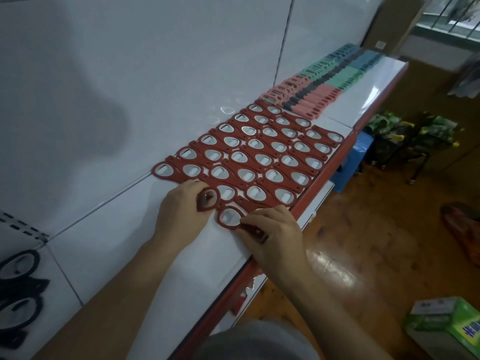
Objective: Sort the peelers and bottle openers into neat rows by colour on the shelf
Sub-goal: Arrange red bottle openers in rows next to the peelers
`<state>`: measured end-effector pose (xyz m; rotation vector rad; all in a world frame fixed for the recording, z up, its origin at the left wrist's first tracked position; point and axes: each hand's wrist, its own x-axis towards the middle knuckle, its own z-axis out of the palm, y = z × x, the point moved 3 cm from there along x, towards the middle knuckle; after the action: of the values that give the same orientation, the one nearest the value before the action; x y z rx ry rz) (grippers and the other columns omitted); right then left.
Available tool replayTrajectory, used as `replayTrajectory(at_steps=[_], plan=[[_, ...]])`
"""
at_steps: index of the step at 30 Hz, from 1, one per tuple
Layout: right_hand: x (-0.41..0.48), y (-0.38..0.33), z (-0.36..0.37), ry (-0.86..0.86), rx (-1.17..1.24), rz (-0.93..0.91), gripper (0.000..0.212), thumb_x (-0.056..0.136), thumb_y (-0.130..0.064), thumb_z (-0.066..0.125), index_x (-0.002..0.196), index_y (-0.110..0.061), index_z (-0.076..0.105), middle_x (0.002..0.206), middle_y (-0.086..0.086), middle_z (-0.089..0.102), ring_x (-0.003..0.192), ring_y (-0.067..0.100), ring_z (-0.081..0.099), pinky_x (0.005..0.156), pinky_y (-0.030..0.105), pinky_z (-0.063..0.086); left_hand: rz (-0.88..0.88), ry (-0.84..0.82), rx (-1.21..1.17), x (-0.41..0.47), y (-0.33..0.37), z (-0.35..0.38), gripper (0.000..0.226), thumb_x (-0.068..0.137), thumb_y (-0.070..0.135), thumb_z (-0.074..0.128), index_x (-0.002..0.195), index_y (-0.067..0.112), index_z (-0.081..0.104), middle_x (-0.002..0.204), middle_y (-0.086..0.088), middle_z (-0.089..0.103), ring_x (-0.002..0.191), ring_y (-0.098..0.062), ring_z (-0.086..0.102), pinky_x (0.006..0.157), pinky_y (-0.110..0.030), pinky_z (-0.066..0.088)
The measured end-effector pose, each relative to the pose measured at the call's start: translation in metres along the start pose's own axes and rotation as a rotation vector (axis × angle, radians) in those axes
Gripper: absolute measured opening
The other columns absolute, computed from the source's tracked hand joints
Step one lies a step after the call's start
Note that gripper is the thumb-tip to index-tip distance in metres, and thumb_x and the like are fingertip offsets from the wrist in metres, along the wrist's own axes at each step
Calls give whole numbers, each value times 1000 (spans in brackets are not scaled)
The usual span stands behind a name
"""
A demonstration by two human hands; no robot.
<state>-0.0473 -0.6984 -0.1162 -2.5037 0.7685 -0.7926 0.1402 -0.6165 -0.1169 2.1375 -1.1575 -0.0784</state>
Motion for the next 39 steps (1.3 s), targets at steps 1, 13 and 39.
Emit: replayTrajectory(at_steps=[1,13,39], plan=[[-1,1,0,-11,-5,2,27,90,-44,68,107,-26,79,101,-10,74,91,9,57,78,27,54,4,-2,-8,0,0,0,30,86,24,80,111,11,72,105,-4,73,97,-24,68,87,-43,60],[1,-1,-6,-71,6,75,15,88,-22,77,103,-20,80,96,-3,70,89,14,60,79,32,58,0,-14,-3,-3,1,-1,23,89,26,78,107,14,71,101,-4,75,95,-25,69,86,-45,60],[17,-15,-23,15,325,56,9,97,-20,66,105,-20,71,94,-11,67,82,7,60,70,21,52,-155,-65,-569,-38,32,-30,30,98,10,44,123,10,61,74,11,60,71,3,59,65,-9,43]])
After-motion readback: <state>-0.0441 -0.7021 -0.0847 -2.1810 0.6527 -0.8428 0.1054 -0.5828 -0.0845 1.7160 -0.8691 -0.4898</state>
